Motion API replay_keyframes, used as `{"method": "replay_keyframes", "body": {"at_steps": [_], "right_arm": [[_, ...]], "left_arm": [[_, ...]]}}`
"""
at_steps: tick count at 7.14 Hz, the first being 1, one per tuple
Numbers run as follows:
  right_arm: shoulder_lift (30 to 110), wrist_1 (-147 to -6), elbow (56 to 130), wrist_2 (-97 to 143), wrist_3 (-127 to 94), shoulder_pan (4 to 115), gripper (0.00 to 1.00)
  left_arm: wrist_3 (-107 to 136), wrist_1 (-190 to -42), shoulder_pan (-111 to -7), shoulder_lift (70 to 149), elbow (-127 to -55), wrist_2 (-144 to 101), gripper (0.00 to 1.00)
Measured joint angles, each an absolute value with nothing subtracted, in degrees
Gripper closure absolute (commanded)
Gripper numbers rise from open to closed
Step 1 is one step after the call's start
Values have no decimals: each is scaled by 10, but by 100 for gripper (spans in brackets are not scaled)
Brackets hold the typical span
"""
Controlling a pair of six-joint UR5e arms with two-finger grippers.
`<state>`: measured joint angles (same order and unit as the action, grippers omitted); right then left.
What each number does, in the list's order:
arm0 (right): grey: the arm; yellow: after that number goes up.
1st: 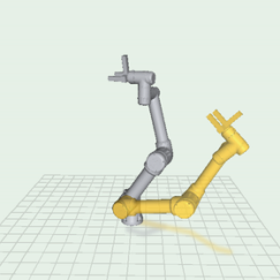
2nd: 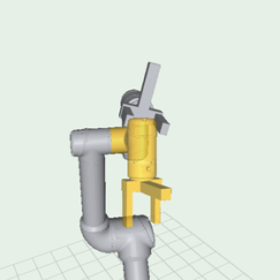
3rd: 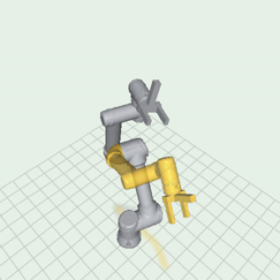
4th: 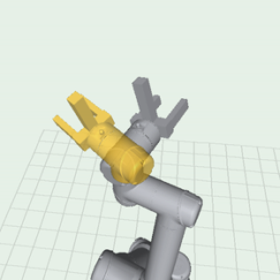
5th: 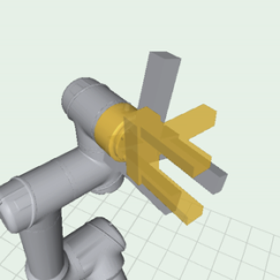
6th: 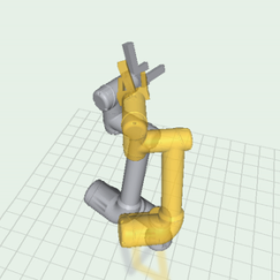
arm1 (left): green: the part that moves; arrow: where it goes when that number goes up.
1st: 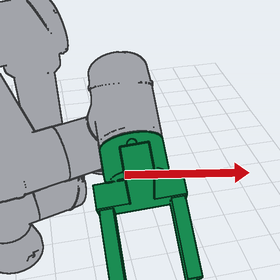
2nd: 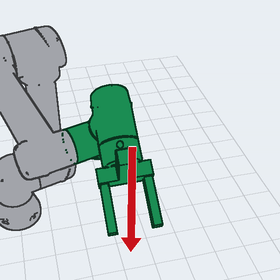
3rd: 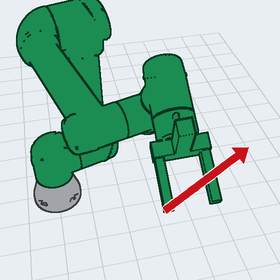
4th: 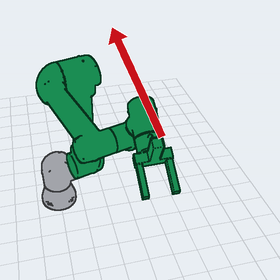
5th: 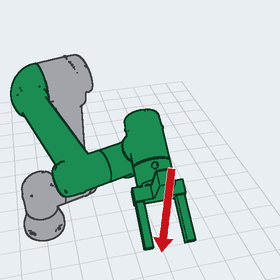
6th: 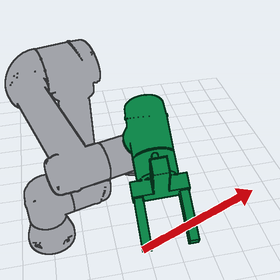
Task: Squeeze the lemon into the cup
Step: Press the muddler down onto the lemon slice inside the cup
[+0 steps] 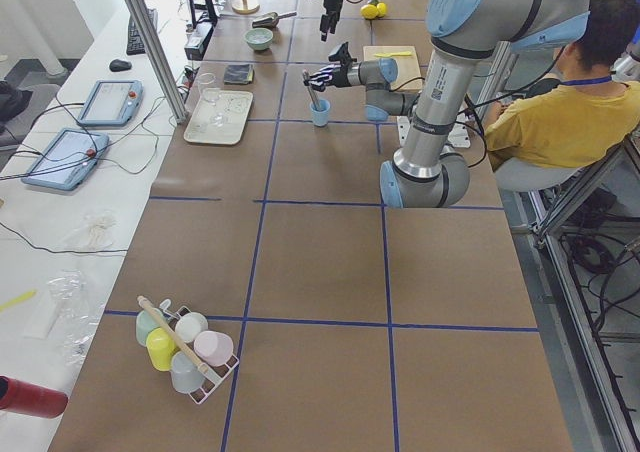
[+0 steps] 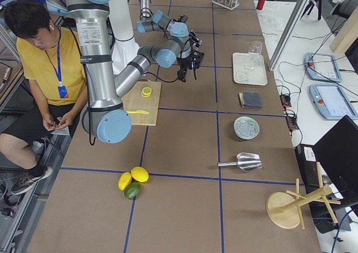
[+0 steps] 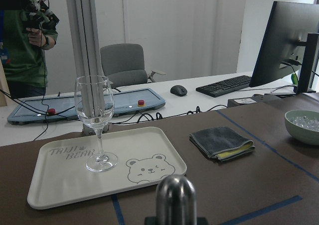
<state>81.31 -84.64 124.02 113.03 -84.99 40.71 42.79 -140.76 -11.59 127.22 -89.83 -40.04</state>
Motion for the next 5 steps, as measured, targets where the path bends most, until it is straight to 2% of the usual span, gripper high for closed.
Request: {"method": "replay_keyframes", "body": {"at_steps": [5], "right_arm": [[813, -846, 1240, 1130, -850, 407, 0]], "left_arm": [[407, -1408, -114, 1281, -909, -401, 100]]}}
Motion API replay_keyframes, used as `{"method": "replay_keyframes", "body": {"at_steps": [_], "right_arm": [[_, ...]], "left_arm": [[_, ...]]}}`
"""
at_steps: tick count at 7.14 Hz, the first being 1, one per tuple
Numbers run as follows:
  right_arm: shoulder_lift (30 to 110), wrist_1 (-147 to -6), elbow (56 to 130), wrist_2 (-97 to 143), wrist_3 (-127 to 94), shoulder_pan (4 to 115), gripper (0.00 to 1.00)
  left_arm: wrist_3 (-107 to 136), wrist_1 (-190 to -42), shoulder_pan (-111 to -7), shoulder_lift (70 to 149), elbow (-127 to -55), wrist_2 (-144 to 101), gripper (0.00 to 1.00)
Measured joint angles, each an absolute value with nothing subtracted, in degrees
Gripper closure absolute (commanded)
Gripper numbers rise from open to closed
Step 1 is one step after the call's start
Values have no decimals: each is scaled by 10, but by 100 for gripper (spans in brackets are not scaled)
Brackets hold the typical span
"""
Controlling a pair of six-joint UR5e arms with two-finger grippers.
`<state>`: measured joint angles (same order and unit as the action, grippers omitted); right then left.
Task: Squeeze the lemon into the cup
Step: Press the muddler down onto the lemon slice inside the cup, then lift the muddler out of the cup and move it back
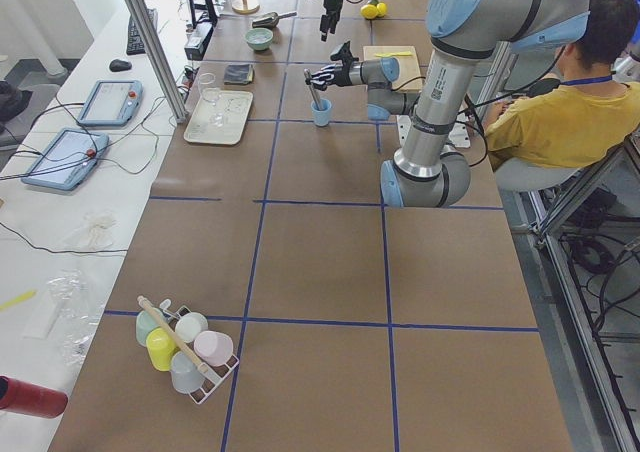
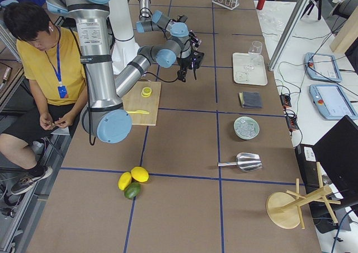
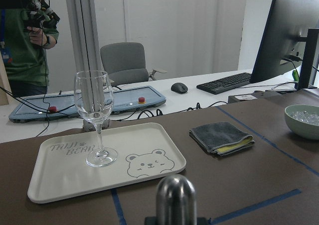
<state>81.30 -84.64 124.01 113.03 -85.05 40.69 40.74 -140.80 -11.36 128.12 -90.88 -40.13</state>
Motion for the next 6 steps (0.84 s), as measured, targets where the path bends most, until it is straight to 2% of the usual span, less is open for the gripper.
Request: {"method": "replay_keyframes", "body": {"at_steps": [4, 6], "right_arm": [[813, -846, 1243, 1131, -851, 407, 0], [814, -846, 1245, 1131, -851, 408, 0]], "left_arm": [[300, -1393, -133, 1322, -1002, -450, 100], [316, -1293, -175, 1323, -1027, -560, 100]]}}
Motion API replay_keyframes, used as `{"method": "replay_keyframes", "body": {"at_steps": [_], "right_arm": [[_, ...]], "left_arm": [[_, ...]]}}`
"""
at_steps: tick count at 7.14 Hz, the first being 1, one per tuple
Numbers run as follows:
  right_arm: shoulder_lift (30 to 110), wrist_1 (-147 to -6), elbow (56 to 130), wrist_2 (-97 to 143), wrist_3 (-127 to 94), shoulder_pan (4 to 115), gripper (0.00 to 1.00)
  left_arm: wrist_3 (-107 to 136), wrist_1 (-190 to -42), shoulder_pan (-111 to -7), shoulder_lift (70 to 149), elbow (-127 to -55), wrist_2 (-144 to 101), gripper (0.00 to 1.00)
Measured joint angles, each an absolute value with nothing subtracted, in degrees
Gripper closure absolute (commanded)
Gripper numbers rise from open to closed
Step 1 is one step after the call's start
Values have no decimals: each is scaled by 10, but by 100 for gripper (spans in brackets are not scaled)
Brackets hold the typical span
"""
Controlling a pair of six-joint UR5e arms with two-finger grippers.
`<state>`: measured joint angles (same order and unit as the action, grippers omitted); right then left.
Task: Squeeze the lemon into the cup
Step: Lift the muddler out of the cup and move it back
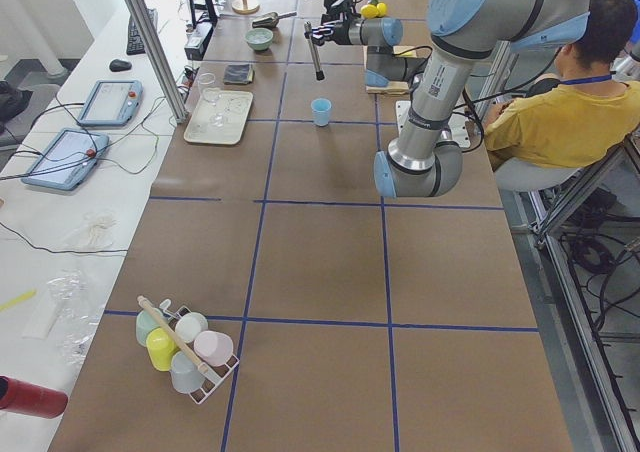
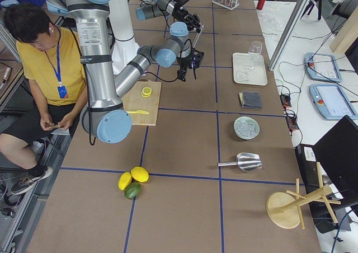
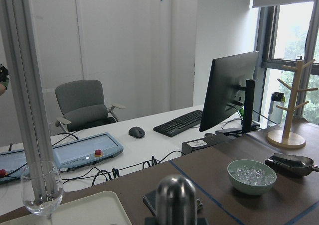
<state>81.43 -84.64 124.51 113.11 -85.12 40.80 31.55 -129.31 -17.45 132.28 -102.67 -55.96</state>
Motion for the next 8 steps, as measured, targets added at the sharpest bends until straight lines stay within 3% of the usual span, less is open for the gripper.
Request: {"method": "replay_keyframes", "body": {"at_steps": [2, 5, 8], "right_arm": [[814, -846, 1248, 1132, -852, 408, 0], [821, -847, 1261, 1133, -852, 411, 0], [836, -847, 1276, 1133, -854, 411, 0]], "left_arm": [[364, -1130, -261, 1311, -1074, -763, 100], [456, -1007, -405, 1222, -1119, -1041, 100], [536, -916, -447, 1140, -1107, -1123, 100]]}}
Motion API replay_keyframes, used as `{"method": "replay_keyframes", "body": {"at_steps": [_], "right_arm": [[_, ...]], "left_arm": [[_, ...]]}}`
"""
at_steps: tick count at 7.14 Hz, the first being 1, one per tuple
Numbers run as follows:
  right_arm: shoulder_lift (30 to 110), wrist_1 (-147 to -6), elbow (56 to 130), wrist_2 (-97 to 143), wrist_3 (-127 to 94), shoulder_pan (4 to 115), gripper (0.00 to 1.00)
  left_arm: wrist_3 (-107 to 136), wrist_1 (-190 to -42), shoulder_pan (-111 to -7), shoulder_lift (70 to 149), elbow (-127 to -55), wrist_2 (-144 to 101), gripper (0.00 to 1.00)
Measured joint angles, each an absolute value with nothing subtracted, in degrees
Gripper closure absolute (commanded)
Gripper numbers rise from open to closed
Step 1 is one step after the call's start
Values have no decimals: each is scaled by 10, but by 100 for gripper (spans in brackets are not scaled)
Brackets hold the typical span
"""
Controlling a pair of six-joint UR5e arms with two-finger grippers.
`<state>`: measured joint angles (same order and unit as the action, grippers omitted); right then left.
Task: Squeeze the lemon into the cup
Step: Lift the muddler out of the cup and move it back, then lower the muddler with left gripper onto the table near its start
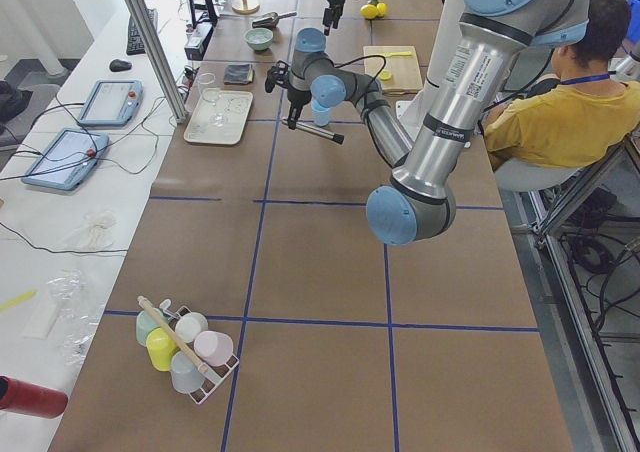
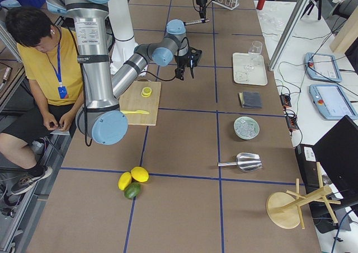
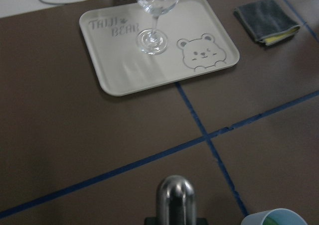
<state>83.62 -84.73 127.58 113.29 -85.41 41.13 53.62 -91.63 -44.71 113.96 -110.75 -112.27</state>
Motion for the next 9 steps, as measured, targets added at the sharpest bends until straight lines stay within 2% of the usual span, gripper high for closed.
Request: {"method": "replay_keyframes", "body": {"at_steps": [3, 5, 9], "right_arm": [[841, -847, 1276, 1132, -854, 411, 0], [841, -847, 1275, 1131, -856, 411, 0], [839, -847, 1279, 1131, -859, 410, 0]], "left_arm": [[440, -917, -478, 1095, -1008, -1130, 100], [357, -925, -514, 1064, -974, -1132, 100], [379, -969, -526, 1031, -914, -1172, 100]]}}
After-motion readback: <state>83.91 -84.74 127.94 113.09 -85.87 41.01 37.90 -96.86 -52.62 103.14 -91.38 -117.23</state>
